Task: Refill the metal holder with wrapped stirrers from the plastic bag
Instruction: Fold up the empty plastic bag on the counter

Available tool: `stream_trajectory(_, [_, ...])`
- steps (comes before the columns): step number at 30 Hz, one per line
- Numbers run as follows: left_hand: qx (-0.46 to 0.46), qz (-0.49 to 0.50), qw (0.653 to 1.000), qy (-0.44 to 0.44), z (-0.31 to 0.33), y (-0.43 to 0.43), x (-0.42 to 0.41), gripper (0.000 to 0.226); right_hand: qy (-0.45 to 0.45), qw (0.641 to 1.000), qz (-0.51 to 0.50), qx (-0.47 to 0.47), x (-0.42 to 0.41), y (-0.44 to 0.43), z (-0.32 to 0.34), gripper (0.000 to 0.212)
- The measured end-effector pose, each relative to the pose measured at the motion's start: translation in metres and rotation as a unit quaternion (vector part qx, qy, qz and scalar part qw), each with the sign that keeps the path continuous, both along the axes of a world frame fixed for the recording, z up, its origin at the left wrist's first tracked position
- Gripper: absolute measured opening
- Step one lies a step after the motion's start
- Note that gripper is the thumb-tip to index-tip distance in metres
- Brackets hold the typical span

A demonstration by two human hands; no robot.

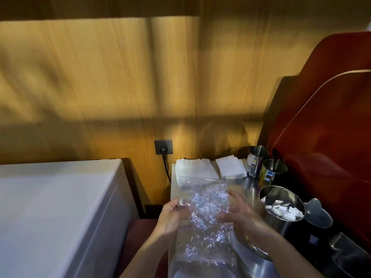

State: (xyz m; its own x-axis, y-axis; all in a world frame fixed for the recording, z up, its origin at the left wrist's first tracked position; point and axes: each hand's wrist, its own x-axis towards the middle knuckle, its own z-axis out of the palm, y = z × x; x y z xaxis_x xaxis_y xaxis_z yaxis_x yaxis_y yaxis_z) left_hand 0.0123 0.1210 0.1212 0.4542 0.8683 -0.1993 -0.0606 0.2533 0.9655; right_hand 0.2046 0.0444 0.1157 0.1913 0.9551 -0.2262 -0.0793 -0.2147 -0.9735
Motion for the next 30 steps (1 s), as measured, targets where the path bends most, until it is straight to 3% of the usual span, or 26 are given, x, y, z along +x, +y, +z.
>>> stream_trajectory(7, [-0.037,0.04,0.997,0.058,-0.022,-0.001,0.0,0.012,0.022,0.996,-0.081,-0.019,0.003,0.008,-0.031,0.04])
stream_trajectory(10, [-0.036,0.075,0.988,0.128,-0.035,0.005,0.0,0.018,-0.016,0.993,-0.112,-0.041,0.002,0.011,-0.045,0.039])
stream_trajectory(14, [-0.009,0.109,0.982,0.154,-0.055,0.012,0.002,0.037,-0.068,0.985,-0.146,-0.064,-0.002,0.023,-0.067,0.048])
stream_trajectory(18, [0.057,0.09,0.972,0.209,-0.071,0.019,0.007,0.023,-0.123,0.977,-0.169,-0.054,-0.003,0.042,-0.081,0.034])
stream_trajectory(23, [0.077,0.07,0.962,0.252,-0.072,0.032,0.016,0.018,-0.156,0.972,-0.152,-0.092,0.001,0.064,-0.088,0.025])
stream_trajectory(26, [0.143,0.04,0.934,0.324,-0.078,0.046,0.021,0.033,-0.192,0.969,-0.115,-0.105,-0.001,0.075,-0.091,0.023])
stream_trajectory(30, [0.256,-0.019,0.849,0.463,-0.091,0.06,0.028,0.046,-0.335,0.935,-0.038,-0.106,-0.004,0.087,-0.094,0.039])
